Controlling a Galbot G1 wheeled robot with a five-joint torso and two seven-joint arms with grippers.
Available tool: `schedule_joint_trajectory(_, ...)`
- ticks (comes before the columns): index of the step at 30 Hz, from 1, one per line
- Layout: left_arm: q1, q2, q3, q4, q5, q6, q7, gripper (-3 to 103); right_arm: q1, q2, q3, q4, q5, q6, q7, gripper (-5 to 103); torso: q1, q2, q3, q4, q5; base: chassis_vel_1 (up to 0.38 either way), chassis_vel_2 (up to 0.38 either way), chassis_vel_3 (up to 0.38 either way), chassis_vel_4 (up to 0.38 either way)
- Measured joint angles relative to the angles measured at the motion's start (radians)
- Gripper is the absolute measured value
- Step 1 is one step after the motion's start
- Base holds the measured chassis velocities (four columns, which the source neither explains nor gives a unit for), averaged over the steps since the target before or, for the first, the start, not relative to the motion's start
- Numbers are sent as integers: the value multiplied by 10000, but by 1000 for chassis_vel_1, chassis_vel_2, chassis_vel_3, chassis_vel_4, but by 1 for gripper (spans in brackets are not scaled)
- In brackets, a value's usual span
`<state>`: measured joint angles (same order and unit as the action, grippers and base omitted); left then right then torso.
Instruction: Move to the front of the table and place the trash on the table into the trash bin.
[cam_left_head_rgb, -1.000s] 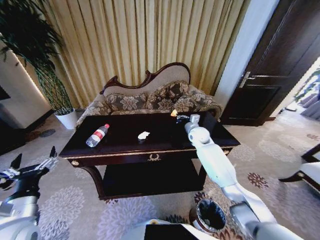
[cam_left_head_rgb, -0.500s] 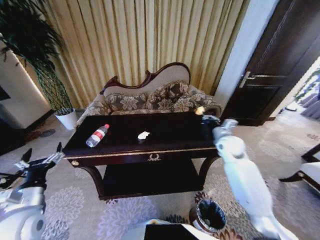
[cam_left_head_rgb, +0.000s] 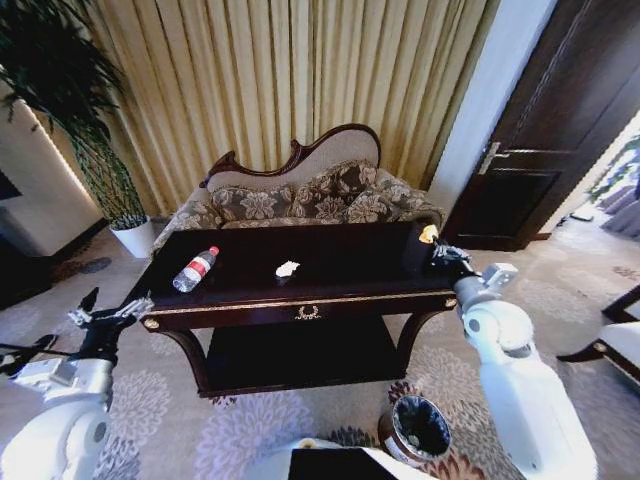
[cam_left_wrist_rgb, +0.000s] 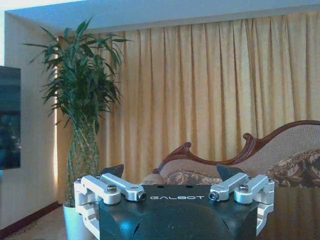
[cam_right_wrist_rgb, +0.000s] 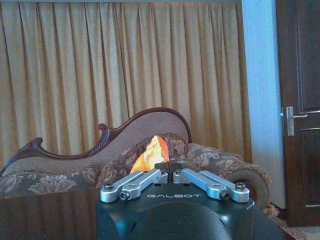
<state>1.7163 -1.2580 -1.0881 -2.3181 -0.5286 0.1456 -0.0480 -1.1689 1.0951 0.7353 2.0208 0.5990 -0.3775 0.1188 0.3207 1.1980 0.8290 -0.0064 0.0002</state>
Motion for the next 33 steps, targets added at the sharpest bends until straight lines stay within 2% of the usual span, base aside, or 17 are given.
schedule_joint_trajectory(20,86,-232,75,-55,33,-75,52,100,-472,485,-126,-187,-578,445,0,1,-8,6,-5,-1,-5,199,-191,-200,188)
schedule_joint_trajectory(26,87,-362,203,-88,132,-106,75,100,-802,662,-124,-1059,-783,548,-1,1,-3,1,-1,0,-3,17,-18,-19,28)
schedule_joint_trajectory(33,-2,-531,365,-26,211,-250,121,100,-1846,1150,-94,-3428,-2069,1099,-1,1,3,-4,1,-5,0,0,0,0,0)
